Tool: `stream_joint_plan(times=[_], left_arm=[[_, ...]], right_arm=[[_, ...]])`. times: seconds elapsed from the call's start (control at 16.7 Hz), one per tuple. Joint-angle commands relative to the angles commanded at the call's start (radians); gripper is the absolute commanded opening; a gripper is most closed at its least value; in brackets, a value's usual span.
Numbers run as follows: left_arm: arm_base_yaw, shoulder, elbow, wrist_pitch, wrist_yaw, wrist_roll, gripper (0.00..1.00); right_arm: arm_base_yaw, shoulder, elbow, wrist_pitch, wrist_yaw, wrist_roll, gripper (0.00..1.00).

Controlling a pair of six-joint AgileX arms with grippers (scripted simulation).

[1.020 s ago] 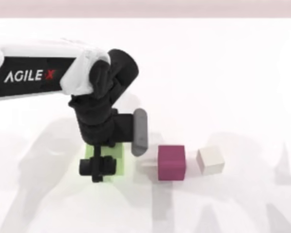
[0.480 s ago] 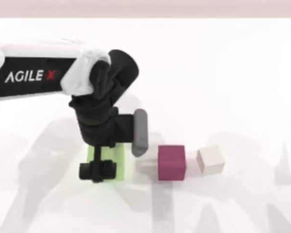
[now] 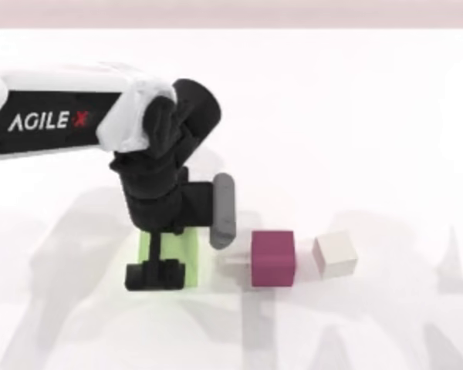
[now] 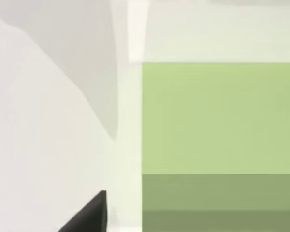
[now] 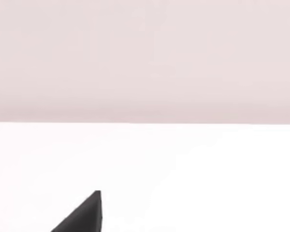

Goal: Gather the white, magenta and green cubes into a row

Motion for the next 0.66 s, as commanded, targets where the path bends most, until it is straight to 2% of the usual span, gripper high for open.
stream_joint_plan(times=[0.18,0.48,0.66], left_arm=[[0.002,-0.010,0.032,-0.041,0.000,0.002,1.00],[0.016,-0.066,0.150,-0.224,0.000,0.000,1.00],[0.019,-0.083,0.177,-0.260,0.000,-0.002,1.00]], right_arm=[[0.000,0.000,0.000,0.000,0.000,0.000,1.00],[0.000,0.000,0.000,0.000,0.000,0.000,1.00],[0.000,0.000,0.000,0.000,0.000,0.000,1.00]])
